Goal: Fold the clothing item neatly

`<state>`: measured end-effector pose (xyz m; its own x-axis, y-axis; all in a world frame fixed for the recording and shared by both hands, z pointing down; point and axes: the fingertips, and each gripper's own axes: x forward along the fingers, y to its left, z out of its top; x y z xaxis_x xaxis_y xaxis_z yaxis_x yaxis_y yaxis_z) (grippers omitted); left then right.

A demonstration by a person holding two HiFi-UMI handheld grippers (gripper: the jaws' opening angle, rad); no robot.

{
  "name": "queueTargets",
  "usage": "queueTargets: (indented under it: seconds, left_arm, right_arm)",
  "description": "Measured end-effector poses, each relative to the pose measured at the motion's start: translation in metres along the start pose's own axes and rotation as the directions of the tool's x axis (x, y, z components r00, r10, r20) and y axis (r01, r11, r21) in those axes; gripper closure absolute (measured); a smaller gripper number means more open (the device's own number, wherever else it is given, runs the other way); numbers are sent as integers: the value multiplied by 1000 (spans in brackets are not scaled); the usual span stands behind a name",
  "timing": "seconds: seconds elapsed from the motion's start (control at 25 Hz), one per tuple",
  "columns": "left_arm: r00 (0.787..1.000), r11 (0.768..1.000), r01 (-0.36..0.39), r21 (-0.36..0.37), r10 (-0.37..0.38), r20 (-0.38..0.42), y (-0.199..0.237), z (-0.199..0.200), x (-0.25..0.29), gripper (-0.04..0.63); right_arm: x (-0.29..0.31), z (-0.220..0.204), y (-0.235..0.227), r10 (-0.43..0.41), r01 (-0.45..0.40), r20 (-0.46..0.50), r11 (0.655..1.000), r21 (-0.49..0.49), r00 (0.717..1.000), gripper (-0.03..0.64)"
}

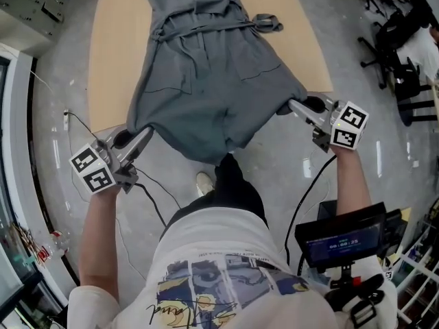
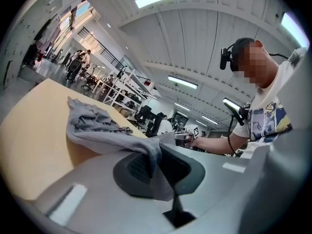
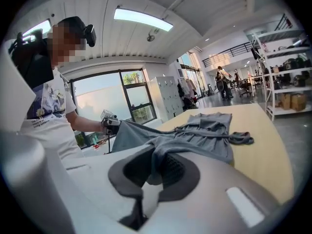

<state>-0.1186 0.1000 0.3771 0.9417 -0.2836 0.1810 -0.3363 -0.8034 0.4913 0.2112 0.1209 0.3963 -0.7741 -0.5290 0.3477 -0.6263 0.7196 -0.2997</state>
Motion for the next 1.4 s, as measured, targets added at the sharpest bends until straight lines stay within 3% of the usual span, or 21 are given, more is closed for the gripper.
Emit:
queueTargets:
  seconds: [0.4, 0.64, 0.76, 0.92, 1.4]
  left_arm:
    - [995, 998, -40, 58, 34, 91, 44, 85, 23, 572]
    - [988, 991, -62, 115, 44, 149, 39, 111, 16, 572]
    - [983, 987, -94, 130, 71, 171, 62, 139, 27, 572]
    - [979, 983, -124, 132, 100, 178, 101, 178, 46, 572]
    - [976, 962, -192, 193, 168, 136, 181, 243, 95, 572]
  right_arm:
    - [17, 87, -71, 18, -12, 69, 996, -91, 997, 601]
    - [18, 126, -68, 52, -32, 101, 980, -196, 994, 601]
    - [31, 155, -95, 71, -46, 107, 974, -224, 992, 601]
    - [55, 189, -141, 84, -62, 88, 972, -227, 993, 601]
    - [112, 234, -234, 107, -89, 55, 961, -260, 993, 601]
